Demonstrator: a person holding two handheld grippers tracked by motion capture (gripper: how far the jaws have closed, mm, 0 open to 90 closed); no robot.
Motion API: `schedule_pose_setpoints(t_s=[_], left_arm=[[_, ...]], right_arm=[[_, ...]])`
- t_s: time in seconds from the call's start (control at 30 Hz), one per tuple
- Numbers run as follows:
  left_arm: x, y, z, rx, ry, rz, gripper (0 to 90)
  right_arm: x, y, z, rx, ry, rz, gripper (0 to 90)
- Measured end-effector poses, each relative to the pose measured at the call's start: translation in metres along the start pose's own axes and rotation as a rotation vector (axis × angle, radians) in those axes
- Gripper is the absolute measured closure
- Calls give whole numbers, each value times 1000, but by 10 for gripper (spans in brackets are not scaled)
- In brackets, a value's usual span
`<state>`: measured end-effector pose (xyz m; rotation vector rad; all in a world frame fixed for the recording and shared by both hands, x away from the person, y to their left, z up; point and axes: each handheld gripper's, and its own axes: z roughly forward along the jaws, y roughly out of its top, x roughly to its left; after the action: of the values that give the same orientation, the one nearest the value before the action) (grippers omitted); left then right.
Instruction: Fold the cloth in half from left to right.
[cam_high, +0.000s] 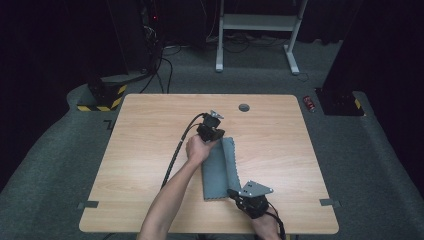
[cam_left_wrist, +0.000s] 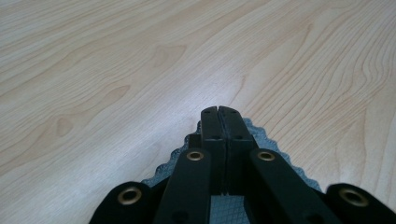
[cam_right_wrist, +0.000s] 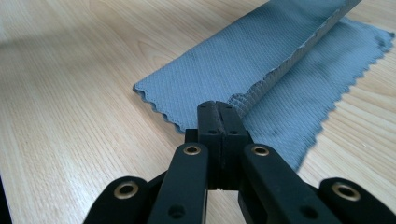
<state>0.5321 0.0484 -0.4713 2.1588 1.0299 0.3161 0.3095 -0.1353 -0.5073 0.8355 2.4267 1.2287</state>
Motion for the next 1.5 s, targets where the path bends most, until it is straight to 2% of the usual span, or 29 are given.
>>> schedule_pose_setpoints(t_s=[0.27, 0.57, 0.8, 1.2, 1.3, 1.4, 1.43, 1.47, 1.5], left_arm=[[-7, 3, 11, 15, -4, 13, 893], [-10, 3, 18, 23, 3, 19, 892], [-13, 4, 26, 47, 7, 37, 892], [-17, 6, 35, 46, 3, 52, 896], [-19, 7, 41, 62, 2, 45, 891], [-19, 6, 42, 69, 14, 47, 801], [-19, 5, 40, 63, 21, 47, 801], [-17, 4, 34, 40, 38, 27, 714], [-16, 4, 29, 24, 45, 18, 663]], right_arm=[[-6, -8, -5, 11, -22, 29, 900], [-11, -11, -6, 30, -30, 37, 899], [-16, -14, -5, 58, -32, 42, 896], [-16, -14, -6, 65, -28, 43, 897], [-17, -15, -5, 79, -30, 54, 890], [-20, -16, -5, 88, -26, 77, 839], [-22, -16, -5, 89, -27, 86, 825], [-25, -18, -6, 91, -42, 101, 820], [-27, -18, -8, 86, -53, 105, 811]])
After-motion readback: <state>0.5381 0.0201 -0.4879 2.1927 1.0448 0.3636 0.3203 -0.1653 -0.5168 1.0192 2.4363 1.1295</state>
